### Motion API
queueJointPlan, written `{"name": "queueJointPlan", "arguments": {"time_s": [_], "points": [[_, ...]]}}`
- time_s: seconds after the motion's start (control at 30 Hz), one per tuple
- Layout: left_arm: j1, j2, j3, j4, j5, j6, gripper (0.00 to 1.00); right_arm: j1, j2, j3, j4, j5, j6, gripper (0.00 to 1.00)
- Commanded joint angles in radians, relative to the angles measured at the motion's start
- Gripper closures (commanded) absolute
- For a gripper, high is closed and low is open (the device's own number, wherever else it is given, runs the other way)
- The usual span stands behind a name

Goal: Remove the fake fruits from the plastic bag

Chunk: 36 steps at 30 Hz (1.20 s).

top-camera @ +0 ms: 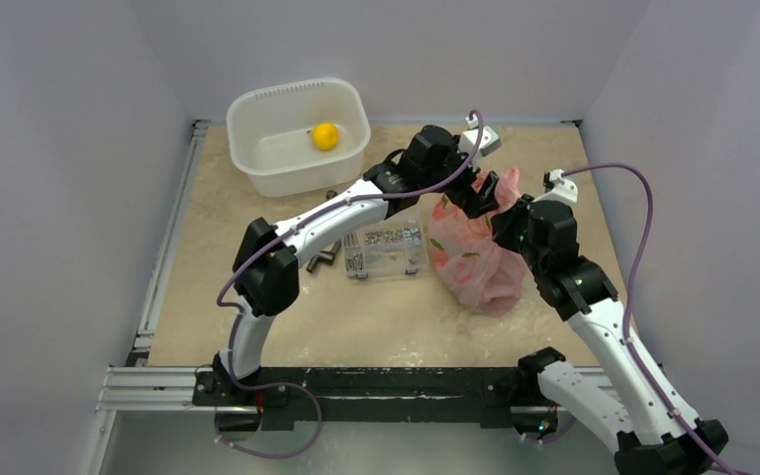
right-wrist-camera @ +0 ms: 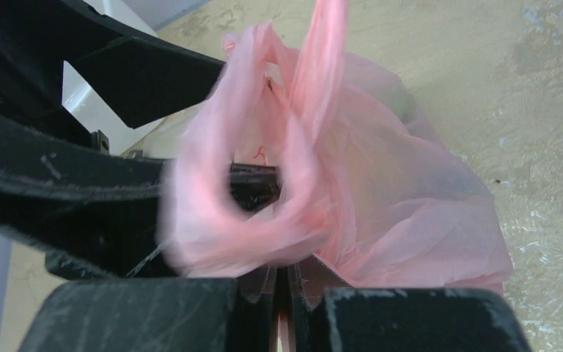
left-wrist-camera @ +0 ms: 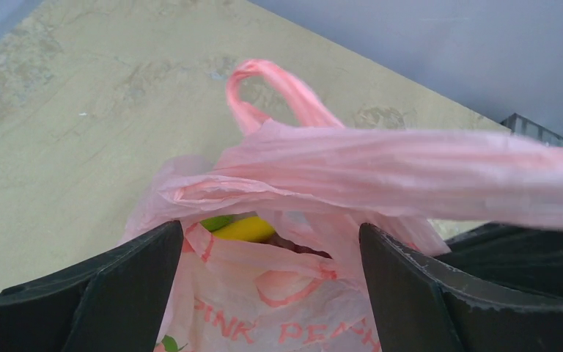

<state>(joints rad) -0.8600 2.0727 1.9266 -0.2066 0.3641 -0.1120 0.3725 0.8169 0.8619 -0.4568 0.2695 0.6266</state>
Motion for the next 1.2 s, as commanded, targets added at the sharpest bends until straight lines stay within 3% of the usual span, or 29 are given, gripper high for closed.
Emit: {"name": "queueJointPlan", "arguments": {"time_s": [0.0, 0.07, 0.2, 0.3, 0.63, 0.7, 0.77, 0.87, 0.93, 0.97, 1.03, 1.13, 1.17], "points": [[-0.002, -0.009, 0.060, 0.027, -0.131, -0.005, 0.13, -0.004, -0.027, 0.048, 0.000, 0.003, -0.017, 1.00], [-0.004, -0.042, 0.013, 0.051, -0.183, -0.029, 0.13, -0.004, -0.040, 0.045, -0.012, 0.015, -0.016, 1.00], [-0.004, -0.096, -0.069, 0.091, -0.284, -0.038, 0.00, -0.003, -0.063, 0.041, -0.025, 0.018, -0.014, 1.00], [-0.004, -0.077, -0.069, 0.118, -0.282, 0.003, 0.00, -0.003, -0.070, 0.036, -0.026, 0.005, -0.010, 1.00], [0.005, 0.028, 0.061, 0.166, -0.009, -0.037, 0.03, -0.004, -0.056, 0.040, -0.032, -0.016, -0.016, 1.00], [0.019, 0.047, 0.093, 0.185, 0.091, -0.087, 0.10, -0.003, -0.059, 0.040, -0.035, -0.003, -0.020, 1.00], [0.030, 0.079, 0.152, 0.156, 0.145, -0.132, 0.27, -0.004, -0.059, 0.042, -0.036, 0.017, -0.022, 1.00], [0.039, 0.123, 0.253, 0.066, 0.132, -0.145, 0.58, -0.003, -0.048, 0.054, -0.036, 0.044, -0.027, 1.00], [0.044, 0.135, 0.293, 0.025, 0.112, -0.151, 0.65, -0.003, -0.034, 0.066, -0.037, 0.064, -0.033, 1.00], [0.046, 0.137, 0.304, 0.019, 0.103, -0.156, 0.73, -0.004, -0.023, 0.075, -0.041, 0.077, -0.036, 1.00], [0.051, 0.131, 0.322, -0.003, 0.034, -0.163, 0.97, -0.003, 0.000, 0.104, -0.047, 0.106, -0.048, 1.00], [0.065, 0.118, 0.348, -0.039, -0.009, -0.167, 0.99, -0.004, 0.036, 0.164, -0.064, 0.147, -0.071, 1.00], [0.072, 0.109, 0.345, -0.046, 0.005, -0.166, 0.89, -0.005, 0.043, 0.178, -0.065, 0.148, -0.079, 1.00]]}}
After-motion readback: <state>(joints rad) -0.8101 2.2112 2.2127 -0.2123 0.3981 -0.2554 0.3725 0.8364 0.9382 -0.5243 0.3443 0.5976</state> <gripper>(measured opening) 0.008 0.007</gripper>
